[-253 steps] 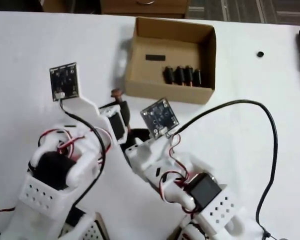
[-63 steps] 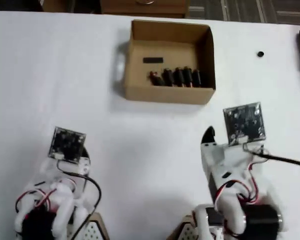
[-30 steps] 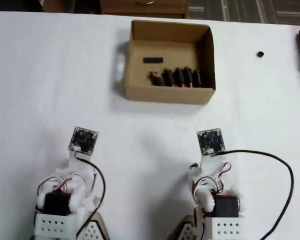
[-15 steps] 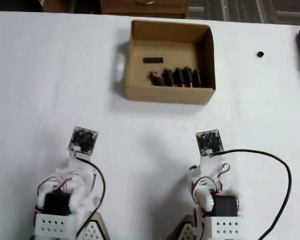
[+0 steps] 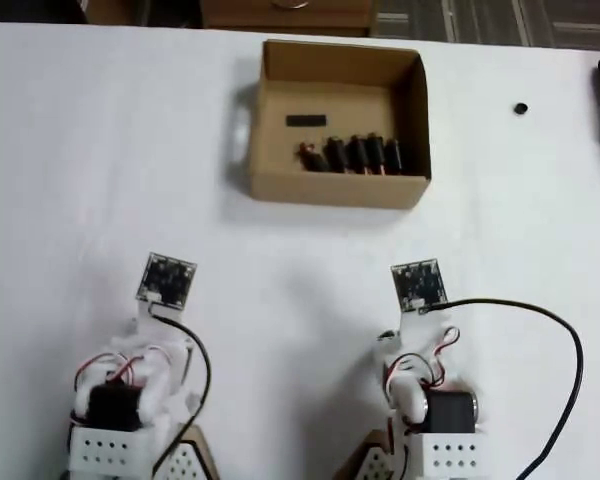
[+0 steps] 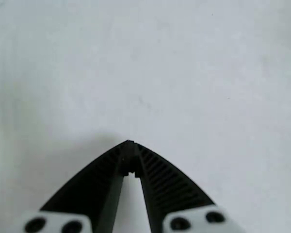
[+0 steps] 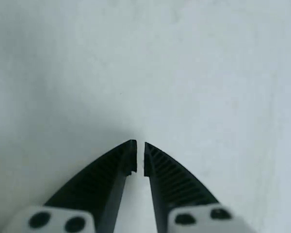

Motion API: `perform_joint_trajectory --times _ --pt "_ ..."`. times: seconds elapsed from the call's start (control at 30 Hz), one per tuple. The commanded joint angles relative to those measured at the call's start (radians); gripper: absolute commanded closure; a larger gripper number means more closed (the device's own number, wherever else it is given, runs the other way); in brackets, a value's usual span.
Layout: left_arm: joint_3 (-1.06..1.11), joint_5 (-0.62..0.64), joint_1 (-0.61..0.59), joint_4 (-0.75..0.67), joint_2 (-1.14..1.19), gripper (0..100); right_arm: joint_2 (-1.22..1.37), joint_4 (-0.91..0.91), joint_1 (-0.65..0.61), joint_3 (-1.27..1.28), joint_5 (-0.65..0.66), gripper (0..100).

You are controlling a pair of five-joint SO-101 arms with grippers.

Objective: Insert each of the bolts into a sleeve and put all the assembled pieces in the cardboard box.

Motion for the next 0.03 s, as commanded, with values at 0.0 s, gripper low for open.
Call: perform_joint_trajectory --times 0.0 --pt "0.021 -0.005 -0.005 0.005 -0.025 98 -0.010 -0.012 0.001 0.009 0.003 97.8"
